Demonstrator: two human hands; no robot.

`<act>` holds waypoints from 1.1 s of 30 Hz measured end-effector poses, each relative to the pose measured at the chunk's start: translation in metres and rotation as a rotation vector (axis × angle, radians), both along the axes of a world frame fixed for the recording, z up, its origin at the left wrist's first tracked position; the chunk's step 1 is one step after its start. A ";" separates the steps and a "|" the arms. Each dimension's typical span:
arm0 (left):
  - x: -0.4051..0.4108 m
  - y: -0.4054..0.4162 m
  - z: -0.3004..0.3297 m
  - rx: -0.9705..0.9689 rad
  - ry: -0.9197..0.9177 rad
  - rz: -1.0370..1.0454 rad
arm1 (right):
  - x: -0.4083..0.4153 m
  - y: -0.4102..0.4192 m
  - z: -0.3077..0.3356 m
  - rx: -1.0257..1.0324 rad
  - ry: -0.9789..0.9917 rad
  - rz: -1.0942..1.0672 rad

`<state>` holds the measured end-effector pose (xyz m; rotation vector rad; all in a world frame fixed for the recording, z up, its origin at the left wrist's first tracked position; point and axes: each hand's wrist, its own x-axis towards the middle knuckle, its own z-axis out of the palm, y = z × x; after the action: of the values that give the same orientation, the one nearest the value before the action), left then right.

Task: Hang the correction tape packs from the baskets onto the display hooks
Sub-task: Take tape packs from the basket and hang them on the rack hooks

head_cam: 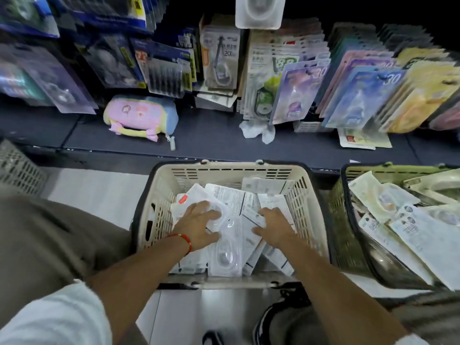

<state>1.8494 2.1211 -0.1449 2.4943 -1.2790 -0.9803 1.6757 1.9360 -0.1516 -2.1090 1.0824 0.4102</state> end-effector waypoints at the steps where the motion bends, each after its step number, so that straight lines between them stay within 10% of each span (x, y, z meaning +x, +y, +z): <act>1: -0.002 -0.004 0.004 -0.010 0.013 0.036 | -0.001 -0.003 0.001 0.046 -0.026 -0.036; 7: -0.027 -0.028 0.036 -0.131 -0.053 0.054 | -0.015 -0.022 0.032 0.408 -0.143 -0.336; 12: -0.068 -0.032 0.051 -0.322 0.206 0.118 | -0.014 -0.025 0.072 0.311 -0.387 -0.497; 20: -0.051 -0.021 0.065 -0.555 0.392 0.196 | -0.006 0.005 0.117 0.646 -0.639 -0.421; 27: -0.019 -0.002 0.078 -0.547 0.745 0.722 | -0.002 -0.006 0.119 0.312 -0.729 -0.693; 33: -0.026 -0.015 0.084 -0.554 1.395 0.949 | 0.015 0.038 0.124 0.182 -0.786 -0.129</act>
<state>1.8230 2.1063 -0.0612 1.0989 0.1104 -1.3106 1.6905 1.9742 -0.0273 -1.7667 0.6684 -0.3561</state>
